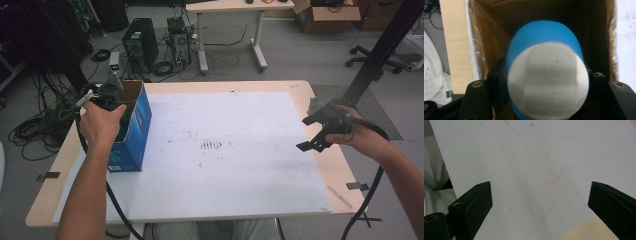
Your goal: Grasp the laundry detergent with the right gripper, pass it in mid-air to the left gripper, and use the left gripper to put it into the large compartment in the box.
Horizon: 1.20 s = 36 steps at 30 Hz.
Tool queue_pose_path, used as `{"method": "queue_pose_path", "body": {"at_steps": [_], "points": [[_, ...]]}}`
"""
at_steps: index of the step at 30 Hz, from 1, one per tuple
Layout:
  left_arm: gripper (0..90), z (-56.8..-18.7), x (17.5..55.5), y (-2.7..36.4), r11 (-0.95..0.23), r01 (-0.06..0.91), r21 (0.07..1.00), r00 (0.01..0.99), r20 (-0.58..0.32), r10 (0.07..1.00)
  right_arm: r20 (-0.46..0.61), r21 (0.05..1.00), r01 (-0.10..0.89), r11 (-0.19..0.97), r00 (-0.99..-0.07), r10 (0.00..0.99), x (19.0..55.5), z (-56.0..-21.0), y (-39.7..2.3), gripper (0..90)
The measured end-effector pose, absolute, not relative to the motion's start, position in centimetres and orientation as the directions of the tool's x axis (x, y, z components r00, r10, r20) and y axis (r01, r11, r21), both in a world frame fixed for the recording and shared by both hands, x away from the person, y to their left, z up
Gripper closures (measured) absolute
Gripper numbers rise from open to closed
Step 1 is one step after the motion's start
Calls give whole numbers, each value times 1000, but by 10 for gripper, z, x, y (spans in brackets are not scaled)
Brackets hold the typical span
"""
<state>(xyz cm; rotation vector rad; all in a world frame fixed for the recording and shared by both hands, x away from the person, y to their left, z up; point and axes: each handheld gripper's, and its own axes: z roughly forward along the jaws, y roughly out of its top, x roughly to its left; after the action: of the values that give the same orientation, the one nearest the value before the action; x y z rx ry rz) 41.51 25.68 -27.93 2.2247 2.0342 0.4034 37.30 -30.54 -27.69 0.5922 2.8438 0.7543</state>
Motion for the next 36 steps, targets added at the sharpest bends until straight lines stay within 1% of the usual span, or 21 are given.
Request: {"method": "queue_pose_path", "body": {"at_steps": [13,16,19,22,25,31,36], "points": [[374,-281,418,261,-91,961,260,63,111,992,-30,503,338,795,-913,407,372,-279,-304,56],[371,-281,418,262,-78,960,271,54,94,994,-29,502,339,796,-913,407,372,-280,-304,56],[310,-278,417,265,-58,959,277,43,62,997,-28,502,341,795,-912,409,372,-281,-305,56],[306,-275,416,265,-55,956,287,39,62,997,-28,505,340,793,-912,409,371,-280,-305,56],[262,-269,415,265,-53,952,301,36,61,997,-30,505,337,795,-913,406,371,-279,-304,57],[237,-246,409,265,-53,937,344,34,63,997,-35,509,334,793,-913,407,368,-276,-305,57],[221,-219,402,259,-79,921,382,60,62,996,-42,516,331,790,-911,409,365,-273,-308,57]]}}
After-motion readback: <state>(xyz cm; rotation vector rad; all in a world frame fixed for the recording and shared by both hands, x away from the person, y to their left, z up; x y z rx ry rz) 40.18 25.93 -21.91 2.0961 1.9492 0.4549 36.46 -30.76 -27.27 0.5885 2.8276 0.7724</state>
